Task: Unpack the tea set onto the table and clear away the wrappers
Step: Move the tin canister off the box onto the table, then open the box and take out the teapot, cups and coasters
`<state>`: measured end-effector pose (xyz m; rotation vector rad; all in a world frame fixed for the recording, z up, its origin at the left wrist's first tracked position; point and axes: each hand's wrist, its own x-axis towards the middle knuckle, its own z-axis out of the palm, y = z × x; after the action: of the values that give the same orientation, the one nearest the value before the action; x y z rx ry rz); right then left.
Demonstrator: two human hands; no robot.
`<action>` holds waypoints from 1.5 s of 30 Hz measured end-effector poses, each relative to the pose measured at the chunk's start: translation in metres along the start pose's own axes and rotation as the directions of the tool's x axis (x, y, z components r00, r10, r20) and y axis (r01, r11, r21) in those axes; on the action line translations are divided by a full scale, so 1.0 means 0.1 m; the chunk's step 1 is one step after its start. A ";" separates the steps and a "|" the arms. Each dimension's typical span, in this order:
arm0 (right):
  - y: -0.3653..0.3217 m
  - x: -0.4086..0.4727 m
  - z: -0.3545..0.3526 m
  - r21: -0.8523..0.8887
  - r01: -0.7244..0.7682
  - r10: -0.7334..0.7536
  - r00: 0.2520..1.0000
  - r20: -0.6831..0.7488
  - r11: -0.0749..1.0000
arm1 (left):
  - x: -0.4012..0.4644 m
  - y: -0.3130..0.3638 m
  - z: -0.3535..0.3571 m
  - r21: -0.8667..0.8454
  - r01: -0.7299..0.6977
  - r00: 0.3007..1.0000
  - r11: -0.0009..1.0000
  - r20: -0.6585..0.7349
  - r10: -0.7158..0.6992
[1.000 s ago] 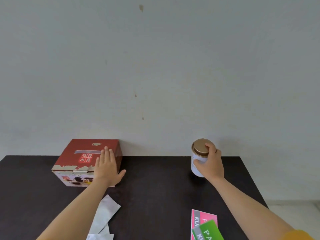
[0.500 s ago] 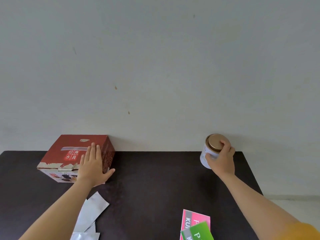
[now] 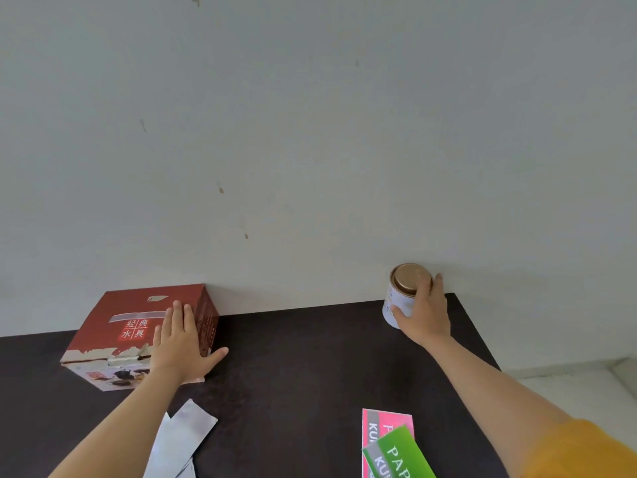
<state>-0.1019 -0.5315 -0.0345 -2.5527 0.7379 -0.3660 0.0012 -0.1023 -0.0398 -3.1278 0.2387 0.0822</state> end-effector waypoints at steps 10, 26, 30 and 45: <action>-1.20 -0.73 0.02 -0.066 0.147 -0.143 0.988 0.066 0.987 | -0.04 -0.26 -0.47 -0.528 -0.037 0.975 0.849 0.168 0.146; -3.42 -1.99 1.26 0.039 0.545 -0.520 0.772 0.366 0.837 | -0.17 -1.84 -0.51 -0.307 -0.202 0.939 0.930 0.210 0.273; -3.55 -2.06 1.45 -0.004 0.556 -0.493 0.741 0.456 0.831 | -0.16 -1.86 -0.43 -0.269 -0.233 0.915 0.935 0.265 0.304; -3.52 -2.13 1.73 0.137 0.436 -0.454 0.811 0.369 0.889 | -0.15 -1.79 -0.12 -0.374 -0.124 0.983 0.919 0.079 0.165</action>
<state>-0.0597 -0.0871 -0.0358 -2.6150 -0.0285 -0.0017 0.0144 0.0769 -0.0273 -3.4549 0.5110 0.3368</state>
